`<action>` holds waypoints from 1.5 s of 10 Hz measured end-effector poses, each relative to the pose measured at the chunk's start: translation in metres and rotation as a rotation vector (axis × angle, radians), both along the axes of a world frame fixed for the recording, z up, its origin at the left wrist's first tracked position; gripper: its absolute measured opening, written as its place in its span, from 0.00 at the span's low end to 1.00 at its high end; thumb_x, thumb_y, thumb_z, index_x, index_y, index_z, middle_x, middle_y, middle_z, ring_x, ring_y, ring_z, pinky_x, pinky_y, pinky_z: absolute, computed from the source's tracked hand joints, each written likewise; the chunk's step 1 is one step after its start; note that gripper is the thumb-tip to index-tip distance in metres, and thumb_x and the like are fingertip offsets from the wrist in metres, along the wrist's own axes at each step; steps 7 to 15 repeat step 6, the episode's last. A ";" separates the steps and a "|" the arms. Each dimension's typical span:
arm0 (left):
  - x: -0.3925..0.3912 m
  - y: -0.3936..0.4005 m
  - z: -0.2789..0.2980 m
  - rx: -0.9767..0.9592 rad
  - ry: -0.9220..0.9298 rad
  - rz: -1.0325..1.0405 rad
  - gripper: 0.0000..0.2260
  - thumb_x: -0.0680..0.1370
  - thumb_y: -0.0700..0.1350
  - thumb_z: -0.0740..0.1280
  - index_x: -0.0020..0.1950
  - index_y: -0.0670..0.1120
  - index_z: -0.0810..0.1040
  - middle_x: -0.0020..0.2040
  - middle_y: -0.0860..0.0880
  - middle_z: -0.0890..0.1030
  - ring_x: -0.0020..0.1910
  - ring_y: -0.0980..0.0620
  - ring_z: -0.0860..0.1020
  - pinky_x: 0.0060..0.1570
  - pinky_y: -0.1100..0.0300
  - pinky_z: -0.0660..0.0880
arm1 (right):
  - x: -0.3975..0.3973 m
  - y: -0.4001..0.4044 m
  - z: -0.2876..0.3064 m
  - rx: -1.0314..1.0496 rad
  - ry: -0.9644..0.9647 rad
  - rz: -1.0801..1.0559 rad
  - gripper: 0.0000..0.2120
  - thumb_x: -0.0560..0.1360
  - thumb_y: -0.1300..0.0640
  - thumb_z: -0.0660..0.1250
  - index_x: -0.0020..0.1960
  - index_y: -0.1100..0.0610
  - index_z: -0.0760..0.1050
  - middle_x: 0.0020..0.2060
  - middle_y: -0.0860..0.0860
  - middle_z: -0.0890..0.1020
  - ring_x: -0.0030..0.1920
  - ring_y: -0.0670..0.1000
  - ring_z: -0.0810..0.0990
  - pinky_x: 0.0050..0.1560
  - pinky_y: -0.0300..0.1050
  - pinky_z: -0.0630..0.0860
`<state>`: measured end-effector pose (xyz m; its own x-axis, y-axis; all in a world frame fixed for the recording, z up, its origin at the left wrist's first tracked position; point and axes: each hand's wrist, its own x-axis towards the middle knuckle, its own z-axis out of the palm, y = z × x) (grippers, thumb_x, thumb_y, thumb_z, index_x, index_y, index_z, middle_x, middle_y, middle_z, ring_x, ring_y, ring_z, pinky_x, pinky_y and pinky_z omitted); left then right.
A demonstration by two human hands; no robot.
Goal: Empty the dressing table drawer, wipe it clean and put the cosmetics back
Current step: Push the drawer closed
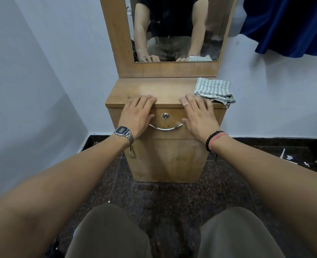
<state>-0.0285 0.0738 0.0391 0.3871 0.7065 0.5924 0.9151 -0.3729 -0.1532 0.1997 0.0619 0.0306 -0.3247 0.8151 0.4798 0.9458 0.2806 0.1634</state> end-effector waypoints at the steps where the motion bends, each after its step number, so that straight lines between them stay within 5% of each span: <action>1: 0.003 0.006 0.000 0.016 0.020 0.032 0.22 0.70 0.48 0.73 0.62 0.46 0.74 0.58 0.48 0.77 0.54 0.44 0.75 0.55 0.52 0.67 | 0.001 0.000 -0.001 0.012 -0.028 -0.014 0.31 0.73 0.53 0.68 0.74 0.56 0.62 0.71 0.55 0.67 0.72 0.56 0.65 0.69 0.56 0.58; 5: 0.014 0.000 0.016 -0.102 0.043 0.124 0.18 0.71 0.47 0.72 0.57 0.47 0.71 0.54 0.47 0.74 0.51 0.44 0.72 0.54 0.49 0.69 | -0.003 -0.009 0.011 -0.042 -0.070 -0.026 0.33 0.76 0.46 0.65 0.75 0.57 0.60 0.73 0.56 0.65 0.74 0.56 0.62 0.71 0.57 0.52; 6: 0.016 -0.008 0.033 -0.173 0.049 0.097 0.18 0.75 0.57 0.64 0.59 0.48 0.70 0.56 0.48 0.73 0.55 0.45 0.72 0.55 0.49 0.69 | -0.002 -0.016 0.033 -0.082 -0.104 -0.020 0.34 0.78 0.43 0.59 0.78 0.57 0.53 0.77 0.55 0.56 0.77 0.54 0.54 0.73 0.56 0.43; 15: 0.016 -0.008 0.033 -0.173 0.049 0.097 0.18 0.75 0.57 0.64 0.59 0.48 0.70 0.56 0.48 0.73 0.55 0.45 0.72 0.55 0.49 0.69 | -0.002 -0.016 0.033 -0.082 -0.104 -0.020 0.34 0.78 0.43 0.59 0.78 0.57 0.53 0.77 0.55 0.56 0.77 0.54 0.54 0.73 0.56 0.43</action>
